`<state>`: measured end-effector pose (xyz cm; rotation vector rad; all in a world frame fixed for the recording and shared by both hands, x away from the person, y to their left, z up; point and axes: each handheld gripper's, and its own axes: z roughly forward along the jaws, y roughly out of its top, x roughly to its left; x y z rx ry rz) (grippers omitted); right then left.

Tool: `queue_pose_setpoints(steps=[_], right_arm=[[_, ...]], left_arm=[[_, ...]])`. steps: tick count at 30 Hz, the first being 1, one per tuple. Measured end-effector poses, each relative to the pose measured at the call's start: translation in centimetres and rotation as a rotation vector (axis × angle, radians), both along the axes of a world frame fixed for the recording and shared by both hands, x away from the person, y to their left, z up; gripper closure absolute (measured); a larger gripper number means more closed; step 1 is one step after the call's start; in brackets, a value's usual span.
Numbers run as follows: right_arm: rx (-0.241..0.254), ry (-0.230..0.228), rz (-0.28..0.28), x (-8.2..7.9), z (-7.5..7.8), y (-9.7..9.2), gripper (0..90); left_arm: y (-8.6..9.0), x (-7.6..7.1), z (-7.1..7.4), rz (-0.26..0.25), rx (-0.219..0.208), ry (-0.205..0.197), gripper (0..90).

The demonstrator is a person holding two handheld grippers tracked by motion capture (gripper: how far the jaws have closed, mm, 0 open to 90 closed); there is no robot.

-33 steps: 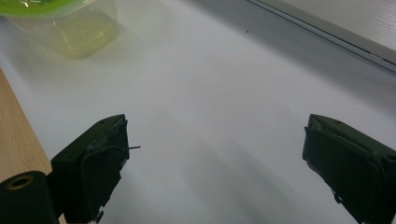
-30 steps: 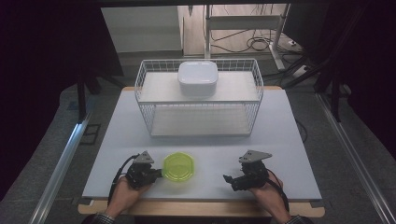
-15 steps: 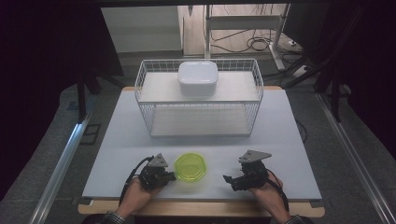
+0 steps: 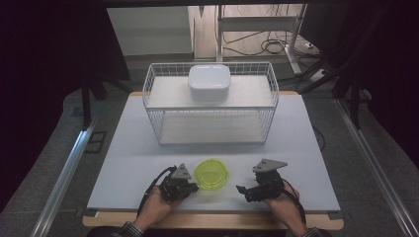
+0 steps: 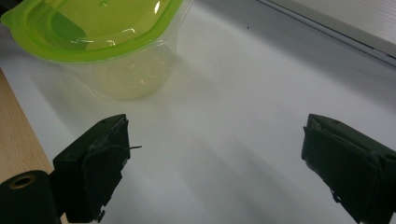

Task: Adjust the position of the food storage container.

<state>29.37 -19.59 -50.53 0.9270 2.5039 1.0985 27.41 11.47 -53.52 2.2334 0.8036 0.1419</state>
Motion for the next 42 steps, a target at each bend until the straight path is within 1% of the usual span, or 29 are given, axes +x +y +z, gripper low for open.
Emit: queue_pose_setpoints(steps=[1,2,4,5,6,8,9,12,15,16,17,18,21,24,27,30,32,34,36,39,42], right_arm=[[0.001,-0.001,0.000,0.0,0.0,0.0,7.9],[0.003,-0.001,0.001,0.0,0.0,-0.1,7.9],[0.006,0.000,0.000,0.0,0.1,-0.1,7.9],[0.007,0.001,-0.001,0.0,0.1,-0.1,7.9],[0.008,0.001,0.000,0.0,0.1,-0.1,7.9],[0.012,-0.001,0.000,0.0,0.1,-0.1,7.9],[0.012,-0.001,0.000,0.0,0.1,-0.1,7.9],[0.014,0.001,0.001,0.0,0.2,-0.1,7.9],[0.017,0.002,0.000,0.0,0.2,-0.2,7.8],[0.020,0.003,0.000,0.0,0.2,-0.2,7.8],[0.021,0.002,0.000,0.0,0.2,-0.2,7.8],[0.021,0.002,0.000,0.0,0.2,-0.2,7.8],[0.030,-0.001,-0.002,0.0,0.3,-0.2,7.8],[0.034,-0.003,-0.003,0.0,0.3,-0.2,7.7],[0.040,-0.006,-0.003,-0.1,0.3,-0.3,7.6],[0.044,-0.009,-0.003,-0.1,0.4,-0.3,7.4],[0.046,-0.009,-0.003,-0.1,0.4,-0.3,7.4],[0.049,-0.010,-0.002,0.0,0.4,-0.3,7.4],[0.049,-0.009,0.000,0.0,0.4,-0.3,7.3],[0.048,-0.006,0.000,-0.1,0.3,-0.2,7.4],[0.049,-0.006,0.002,-0.1,0.3,-0.2,7.4]], left_arm=[[0.1,0.0,0.1,0.000,0.006,-0.004,89.8],[0.2,-0.1,0.1,0.008,0.003,-0.006,89.5],[0.6,-0.1,0.4,0.024,-0.006,-0.012,84.7],[0.8,-0.1,0.6,0.027,-0.004,-0.019,80.9],[0.9,-0.2,0.7,0.041,-0.011,-0.029,76.6],[1.3,-0.5,1.1,0.056,-0.003,-0.055,65.2],[1.5,-0.7,1.2,0.063,0.004,-0.070,65.2],[2.1,-1.2,1.6,0.088,0.008,-0.104,53.9],[2.7,-1.6,1.8,0.110,-0.009,-0.122,44.1],[2.9,-1.7,1.9,0.115,-0.011,-0.123,38.9],[3.1,-1.8,2.0,0.118,-0.017,-0.130,36.3],[3.3,-1.9,2.1,0.119,-0.024,-0.133,36.3],[3.8,-2.3,2.2,0.125,-0.041,-0.149,27.2],[4.2,-2.6,2.3,0.136,-0.060,-0.150,20.3],[4.7,-3.0,2.4,0.146,-0.091,-0.145,16.5],[5.1,-3.3,2.5,0.162,-0.106,-0.140,11.7],[5.3,-3.6,2.4,0.168,-0.101,-0.139,7.8],[5.6,-4.0,2.3,0.167,-0.105,-0.137,5.6],[5.8,-4.4,2.2,0.168,-0.100,-0.135,4.6],[6.0,-4.9,1.9,0.168,-0.073,-0.145,2.8],[6.4,-5.2,1.6,0.165,-0.076,-0.149,2.0]])
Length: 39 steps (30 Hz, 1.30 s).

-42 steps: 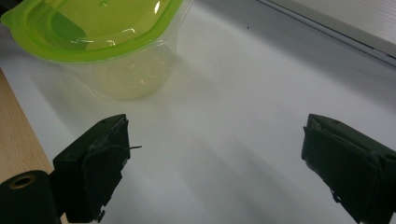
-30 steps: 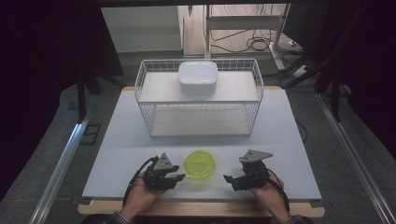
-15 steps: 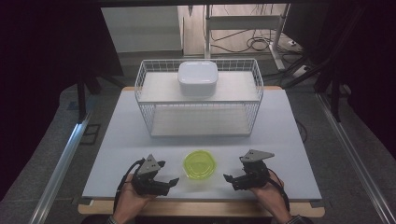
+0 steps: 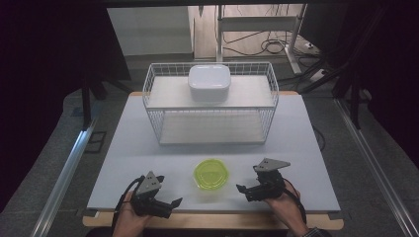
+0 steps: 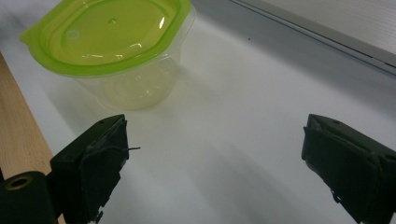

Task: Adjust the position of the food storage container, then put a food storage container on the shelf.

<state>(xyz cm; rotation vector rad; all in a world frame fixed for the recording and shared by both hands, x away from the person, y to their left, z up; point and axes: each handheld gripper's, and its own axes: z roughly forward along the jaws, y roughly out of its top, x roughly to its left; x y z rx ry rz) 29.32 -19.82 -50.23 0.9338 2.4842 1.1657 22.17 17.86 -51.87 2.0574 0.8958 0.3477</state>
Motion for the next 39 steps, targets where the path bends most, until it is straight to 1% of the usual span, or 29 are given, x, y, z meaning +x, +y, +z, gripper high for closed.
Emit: queue_pose_setpoints(steps=[4,6,10,15,17,22,25,28,30,32,33,34,35,37,39], right_arm=[[0.000,0.005,0.003,0.0,-0.1,0.0,6.4],[-0.001,0.006,0.003,0.0,-0.1,0.1,5.3],[0.006,-0.018,-0.018,0.1,0.0,0.1,2.4],[0.021,-0.029,-0.021,0.1,0.2,0.1,2.4],[0.036,-0.011,-0.015,0.2,0.3,0.2,2.8],[0.043,0.012,-0.004,0.3,0.8,0.8,3.7],[0.039,0.023,-0.007,0.5,1.0,1.3,1.8],[0.065,0.066,-0.015,0.9,1.1,1.5,1.3],[0.071,0.089,-0.006,1.1,1.3,1.6,1.8],[0.065,0.092,-0.014,1.3,1.6,1.8,7.4],[0.074,0.089,-0.016,1.4,1.8,1.8,11.4],[0.084,0.096,-0.016,1.5,2.0,1.9,14.2],[0.094,0.107,-0.007,1.8,2.1,1.9,16.8],[0.113,0.126,-0.008,2.2,2.1,2.0,22.0],[0.129,0.161,-0.010,2.8,2.0,2.1,28.2]], left_arm=[[0.4,-0.2,-0.1,0.008,-0.011,-0.009,1.2],[0.5,-0.3,-0.2,0.007,-0.007,-0.015,0.9],[0.6,-0.2,-0.4,0.002,0.003,-0.014,0.5],[0.6,-0.2,-0.6,0.003,-0.001,-0.019,0.2],[0.6,-0.2,-0.6,0.005,-0.002,-0.018,0.2],[0.7,-0.1,-0.7,0.005,0.000,-0.017,0.2],[0.7,-0.1,-0.8,0.007,0.003,-0.014,0.2],[0.7,0.0,-0.9,0.006,0.004,-0.014,0.3],[0.7,0.0,-0.9,0.007,0.004,-0.011,0.3],[0.6,0.0,-1.0,0.003,0.008,-0.009,0.4],[0.6,0.0,-1.0,0.003,0.009,-0.009,0.5],[0.6,0.0,-1.0,0.001,0.013,-0.009,0.5],[0.5,0.0,-1.0,-0.001,0.018,-0.009,0.5],[0.5,0.0,-1.1,-0.003,0.023,-0.011,0.6],[0.4,0.0,-1.1,-0.003,0.025,-0.013,0.6]])
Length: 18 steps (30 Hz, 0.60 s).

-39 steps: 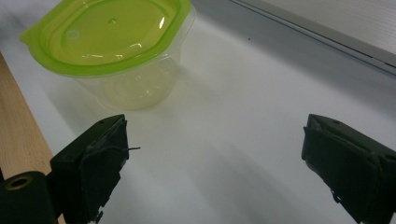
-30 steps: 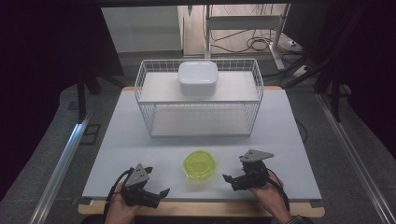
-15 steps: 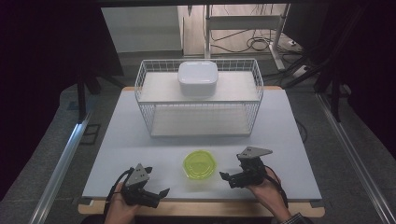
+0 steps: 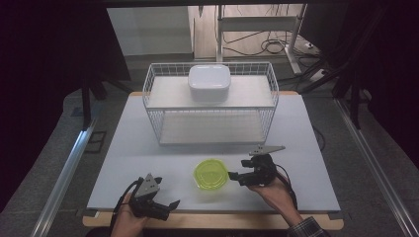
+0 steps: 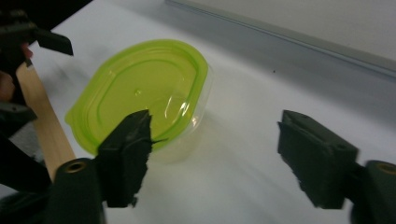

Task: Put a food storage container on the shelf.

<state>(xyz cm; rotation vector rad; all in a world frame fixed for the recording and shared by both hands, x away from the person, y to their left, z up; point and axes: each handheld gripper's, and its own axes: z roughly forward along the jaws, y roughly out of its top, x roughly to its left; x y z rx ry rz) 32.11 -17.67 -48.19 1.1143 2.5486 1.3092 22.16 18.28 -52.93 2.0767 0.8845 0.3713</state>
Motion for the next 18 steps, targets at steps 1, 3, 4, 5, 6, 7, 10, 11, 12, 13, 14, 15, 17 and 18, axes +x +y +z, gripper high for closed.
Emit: queue_pose_setpoints(steps=[1,3,4,5,6,7,10,11,12,13,14,15,17,18], right_arm=[[0.013,0.020,-0.001,0.3,0.0,0.1,31.1],[0.028,0.043,0.007,0.8,-0.1,0.4,36.1],[0.032,0.050,0.008,1.0,-0.1,0.6,38.5],[0.037,0.064,0.004,1.2,0.0,0.8,41.0],[0.047,0.076,0.007,1.4,0.0,0.9,43.5],[0.053,0.101,0.004,1.6,0.0,1.2,45.0],[0.059,0.142,0.009,2.0,-0.2,1.8,49.4],[0.058,0.154,0.007,2.1,-0.3,1.9,50.5],[0.058,0.167,0.002,2.2,-0.4,2.1,51.8],[0.060,0.177,-0.003,2.3,-0.6,2.2,52.8],[0.065,0.188,-0.007,2.4,-0.7,2.2,54.0],[0.070,0.207,-0.017,2.6,-0.7,2.1,55.2],[0.097,0.232,-0.021,2.9,-0.9,2.0,57.9],[0.110,0.248,-0.024,3.0,-1.0,1.9,59.3]], left_arm=[[0.0,0.0,0.0,-0.001,0.000,-0.001,0.6],[0.0,0.0,0.0,-0.001,0.001,0.000,0.7],[0.0,0.0,0.0,0.000,-0.001,-0.001,0.7],[0.0,0.0,0.0,-0.002,0.001,0.000,0.7],[0.0,0.0,0.0,-0.004,0.001,0.000,0.8],[0.0,0.0,0.0,-0.005,0.002,0.000,0.8],[0.0,0.0,0.0,-0.005,0.004,-0.001,0.8],[0.0,0.0,0.0,-0.006,0.004,-0.001,0.8],[0.0,0.0,0.0,-0.007,0.006,-0.003,0.9],[0.0,0.0,0.0,-0.007,0.007,-0.003,0.9],[0.0,0.0,0.0,-0.008,0.007,-0.002,0.9],[0.0,0.0,0.0,-0.009,0.008,-0.002,1.0],[0.0,0.0,0.0,-0.011,0.010,-0.002,1.0],[-0.1,0.0,-0.1,-0.011,0.012,-0.002,1.0]])
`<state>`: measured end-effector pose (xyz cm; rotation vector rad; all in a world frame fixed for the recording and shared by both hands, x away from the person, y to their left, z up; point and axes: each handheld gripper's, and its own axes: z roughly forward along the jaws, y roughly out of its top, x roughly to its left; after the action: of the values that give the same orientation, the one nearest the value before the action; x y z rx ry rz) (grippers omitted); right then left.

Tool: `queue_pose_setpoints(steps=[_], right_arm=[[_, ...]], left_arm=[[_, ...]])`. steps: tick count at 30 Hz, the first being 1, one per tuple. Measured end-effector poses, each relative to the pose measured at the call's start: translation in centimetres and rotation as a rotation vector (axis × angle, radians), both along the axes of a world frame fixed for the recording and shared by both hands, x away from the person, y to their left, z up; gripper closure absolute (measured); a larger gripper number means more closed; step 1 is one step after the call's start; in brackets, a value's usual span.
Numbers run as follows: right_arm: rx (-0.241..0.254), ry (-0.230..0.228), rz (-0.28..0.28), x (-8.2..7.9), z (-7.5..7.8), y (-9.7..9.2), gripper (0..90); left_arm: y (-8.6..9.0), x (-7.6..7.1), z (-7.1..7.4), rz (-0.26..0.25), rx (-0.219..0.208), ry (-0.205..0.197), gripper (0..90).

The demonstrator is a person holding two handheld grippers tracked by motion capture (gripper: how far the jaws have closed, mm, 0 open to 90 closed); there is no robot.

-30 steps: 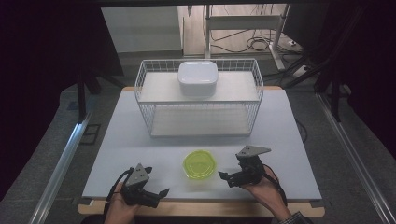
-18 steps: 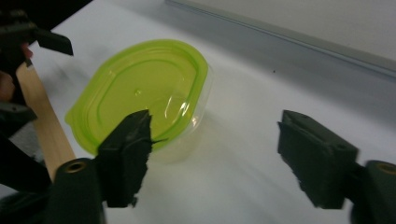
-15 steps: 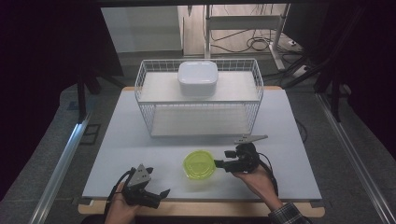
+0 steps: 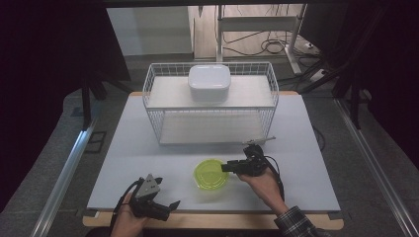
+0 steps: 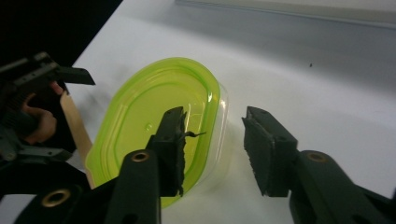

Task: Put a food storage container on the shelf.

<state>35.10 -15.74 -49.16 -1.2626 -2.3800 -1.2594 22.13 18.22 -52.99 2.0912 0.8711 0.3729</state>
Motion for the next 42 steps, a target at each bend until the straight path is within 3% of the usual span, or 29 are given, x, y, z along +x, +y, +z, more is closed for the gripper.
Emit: queue_pose_setpoints(steps=[9,14,21,30,42], right_arm=[[0.082,0.109,-0.006,0.9,-0.8,0.1,72.5],[0.099,0.156,-0.002,1.1,-0.9,0.1,79.5],[0.123,0.177,0.006,0.9,-0.7,0.1,80.9],[0.135,0.171,0.004,0.8,-0.5,-0.1,81.2],[0.180,0.139,0.001,0.6,1.1,-0.8,81.2]], left_arm=[[-0.2,-0.1,-0.1,-0.012,0.012,0.000,1.3],[-0.3,-0.1,-0.1,-0.014,0.016,0.001,1.5],[-0.3,-0.1,-0.1,-0.016,0.026,-0.002,1.6],[-0.3,-0.1,-0.1,-0.011,0.023,-0.005,1.6],[-0.2,-0.1,0.0,-0.003,0.017,-0.010,1.5]])
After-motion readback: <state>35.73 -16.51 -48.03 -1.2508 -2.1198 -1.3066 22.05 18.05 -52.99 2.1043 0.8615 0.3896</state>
